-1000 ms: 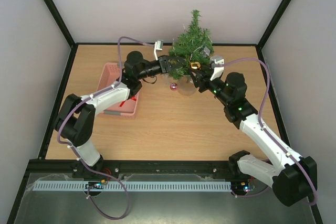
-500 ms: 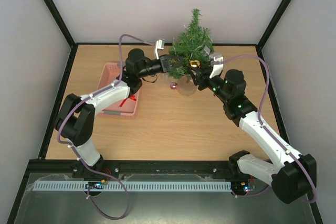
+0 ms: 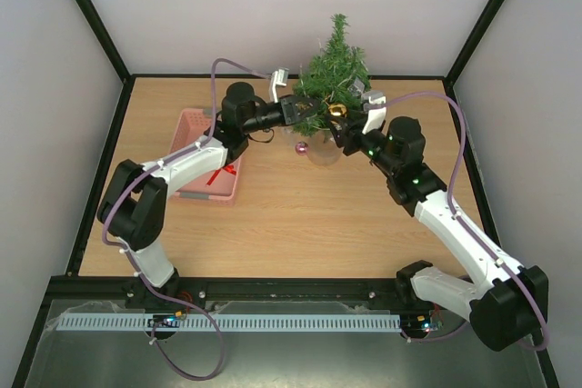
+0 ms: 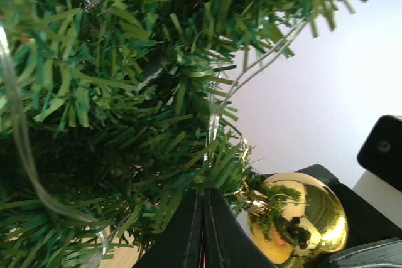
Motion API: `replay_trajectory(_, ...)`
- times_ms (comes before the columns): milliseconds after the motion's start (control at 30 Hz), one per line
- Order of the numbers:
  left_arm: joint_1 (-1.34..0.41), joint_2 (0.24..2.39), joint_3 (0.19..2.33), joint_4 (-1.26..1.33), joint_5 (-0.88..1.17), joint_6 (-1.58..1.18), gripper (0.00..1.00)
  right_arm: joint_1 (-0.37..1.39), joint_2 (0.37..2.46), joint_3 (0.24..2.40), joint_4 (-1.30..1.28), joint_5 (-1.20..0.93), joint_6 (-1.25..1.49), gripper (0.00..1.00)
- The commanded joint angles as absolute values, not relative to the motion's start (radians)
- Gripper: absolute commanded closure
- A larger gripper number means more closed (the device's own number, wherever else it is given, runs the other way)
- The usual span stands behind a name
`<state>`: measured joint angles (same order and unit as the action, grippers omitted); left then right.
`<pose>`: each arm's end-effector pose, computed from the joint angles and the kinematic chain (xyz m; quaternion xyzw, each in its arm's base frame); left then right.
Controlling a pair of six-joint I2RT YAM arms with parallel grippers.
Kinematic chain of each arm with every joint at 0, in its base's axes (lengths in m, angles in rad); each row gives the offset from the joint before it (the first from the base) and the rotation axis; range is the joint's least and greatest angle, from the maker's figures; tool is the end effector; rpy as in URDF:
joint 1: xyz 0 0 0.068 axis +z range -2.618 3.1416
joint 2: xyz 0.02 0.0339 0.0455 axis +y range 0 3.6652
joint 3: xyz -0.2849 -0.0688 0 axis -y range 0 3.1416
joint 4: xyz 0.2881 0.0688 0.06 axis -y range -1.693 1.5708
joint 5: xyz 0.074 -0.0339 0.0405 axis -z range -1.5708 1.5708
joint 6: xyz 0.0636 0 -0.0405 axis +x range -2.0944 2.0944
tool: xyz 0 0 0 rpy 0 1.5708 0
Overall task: Decorate the small christmas tree
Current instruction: Hang the decoration item on the Christmas tree.
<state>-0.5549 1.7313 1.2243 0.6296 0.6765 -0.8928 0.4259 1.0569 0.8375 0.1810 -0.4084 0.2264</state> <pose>0.3778 -0.2810 0.3224 0.1400 0.6578 -0.6327 0.3839 0.2687 0.1496 0.3524 -0.2102 0.6881 0.3560 0.5964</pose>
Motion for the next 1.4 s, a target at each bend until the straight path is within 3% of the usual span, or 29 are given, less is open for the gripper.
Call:
replay_trajectory(0,-0.551,1.74,1.241,0.613,0.664,-0.86,0.98,0.426,1.062,0.87,0.135,-0.385,0.208,0.65)
replay_trajectory(433,-0.552,1.731,1.229,0.651,0.683,-0.871,0.98,0.426,1.056,0.872,0.095,-0.375,0.223,0.61)
replay_trajectory(600,-0.551,1.741,1.228,0.692,0.684,-0.892,0.98,0.426,1.04,0.874,0.092,-0.356,0.225,0.49)
replay_trajectory(767,-0.554,1.755,1.222,0.745,0.709,-0.938,0.97,0.426,1.012,0.879,0.076,-0.339,0.232,0.45)
replay_trajectory(933,-0.562,1.769,1.235,0.743,0.711,-0.936,0.97,0.426,0.99,0.881,0.069,-0.335,0.238,0.35)
replay_trajectory(1367,-0.586,1.782,1.237,0.745,0.71,-0.934,0.97,0.426,0.925,0.909,0.051,-0.294,0.261,0.42)
